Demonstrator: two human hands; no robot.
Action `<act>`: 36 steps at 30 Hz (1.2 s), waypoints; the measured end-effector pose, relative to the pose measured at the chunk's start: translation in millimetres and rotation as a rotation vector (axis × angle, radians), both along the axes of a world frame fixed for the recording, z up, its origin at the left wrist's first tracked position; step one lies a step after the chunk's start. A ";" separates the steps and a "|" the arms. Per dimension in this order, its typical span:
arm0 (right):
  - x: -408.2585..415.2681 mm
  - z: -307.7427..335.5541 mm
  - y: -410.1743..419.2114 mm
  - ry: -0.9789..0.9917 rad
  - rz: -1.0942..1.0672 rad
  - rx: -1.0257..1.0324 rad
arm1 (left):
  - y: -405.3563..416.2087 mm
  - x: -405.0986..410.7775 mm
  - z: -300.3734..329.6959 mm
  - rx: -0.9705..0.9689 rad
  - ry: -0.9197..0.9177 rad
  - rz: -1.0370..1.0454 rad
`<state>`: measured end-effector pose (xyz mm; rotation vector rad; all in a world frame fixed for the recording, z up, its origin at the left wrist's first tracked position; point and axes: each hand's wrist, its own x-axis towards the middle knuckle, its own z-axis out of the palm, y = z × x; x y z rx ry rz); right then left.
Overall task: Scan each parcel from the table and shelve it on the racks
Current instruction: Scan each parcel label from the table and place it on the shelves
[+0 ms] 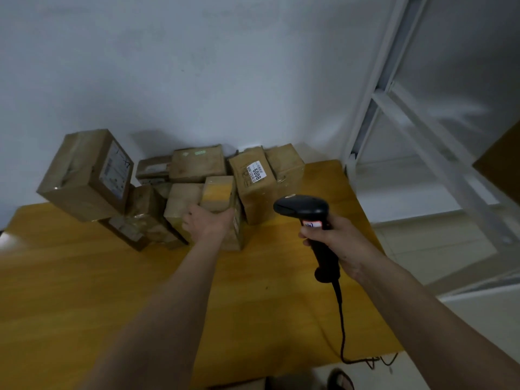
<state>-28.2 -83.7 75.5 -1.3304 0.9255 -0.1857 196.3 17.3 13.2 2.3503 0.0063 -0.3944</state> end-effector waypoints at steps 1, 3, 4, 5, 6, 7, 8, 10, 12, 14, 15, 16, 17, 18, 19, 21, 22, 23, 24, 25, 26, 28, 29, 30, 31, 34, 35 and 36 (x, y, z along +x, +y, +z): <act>-0.4 -1.0 1.1 -0.003 0.005 -0.002 | 6.5 -8.6 1.1 -0.016 0.012 0.008; -1.3 -5.0 3.5 0.005 0.017 0.000 | 23.0 -23.4 0.3 -0.154 0.058 0.015; -1.4 -8.0 4.5 0.012 0.025 0.007 | 33.3 -30.1 -0.8 -0.252 0.092 0.012; -1.4 -11.3 5.5 0.019 0.033 0.015 | 44.7 -36.8 -1.4 -0.326 0.128 0.000; -1.5 -14.8 6.9 0.025 0.045 0.021 | 56.0 -43.2 -0.9 -0.360 0.160 -0.025; -1.6 -18.6 8.5 0.030 0.056 0.027 | 66.2 -48.7 -0.7 -0.361 0.186 -0.066; -1.3 -22.6 10.2 0.035 0.064 0.033 | 74.7 -53.6 -1.1 -0.348 0.206 -0.113; -0.5 -30.5 13.9 0.042 0.062 0.051 | 86.0 -63.0 -1.9 -0.320 0.240 -0.167; 0.5 -37.3 18.8 0.052 0.053 0.076 | 91.0 -71.6 -3.2 -0.285 0.255 -0.178; 0.2 -43.0 24.3 0.058 0.063 0.101 | 91.5 -78.4 -4.1 -0.239 0.243 -0.178; -0.5 -45.3 26.9 0.058 0.070 0.112 | 90.2 -81.0 -3.9 -0.215 0.233 -0.180; -1.5 -47.0 28.8 0.057 0.076 0.120 | 88.3 -83.0 -3.7 -0.197 0.224 -0.179; -2.5 -48.4 30.1 0.055 0.081 0.126 | 86.0 -85.1 -4.0 -0.186 0.216 -0.170; -3.7 -49.1 30.8 0.053 0.084 0.131 | 83.8 -87.2 -5.1 -0.184 0.208 -0.147; -5.1 -49.1 30.9 0.051 0.084 0.136 | 81.2 -89.9 -7.1 -0.191 0.194 -0.111; -8.6 -48.7 29.2 0.055 0.085 0.140 | 77.7 -96.3 -14.5 -0.229 0.161 -0.011; -11.1 -48.4 27.6 0.057 0.089 0.136 | 76.3 -100.2 -19.6 -0.264 0.157 0.043; -14.1 -47.9 25.7 0.056 0.093 0.129 | 74.7 -103.9 -25.7 -0.313 0.171 0.096; -18.1 -47.2 23.9 0.053 0.094 0.124 | 73.1 -107.8 -32.5 -0.367 0.200 0.144; -22.2 -46.6 22.1 0.053 0.095 0.117 | 70.9 -112.0 -39.2 -0.405 0.226 0.181; -26.3 -46.1 20.0 0.059 0.096 0.105 | 68.4 -115.6 -45.9 -0.414 0.242 0.196; -33.9 -45.1 15.8 0.075 0.106 0.080 | 63.0 -122.5 -57.2 -0.342 0.252 0.142; -36.8 -44.1 13.9 0.077 0.113 0.068 | 60.6 -124.9 -60.6 -0.296 0.248 0.097; -38.7 -42.7 12.1 0.077 0.116 0.053 | 58.6 -125.7 -61.9 -0.262 0.243 0.064; -39.4 -41.1 10.0 0.075 0.114 0.035 | 56.7 -124.8 -61.3 -0.243 0.237 0.045; -37.4 -35.2 6.6 0.049 0.092 -0.001 | 51.6 -114.8 -50.0 -0.236 0.208 -0.003; -36.0 -33.3 6.0 0.043 0.086 -0.008 | 50.1 -111.2 -45.4 -0.251 0.191 -0.029; -34.8 -31.5 5.4 0.041 0.081 -0.014 | 48.9 -108.1 -41.2 -0.273 0.172 -0.056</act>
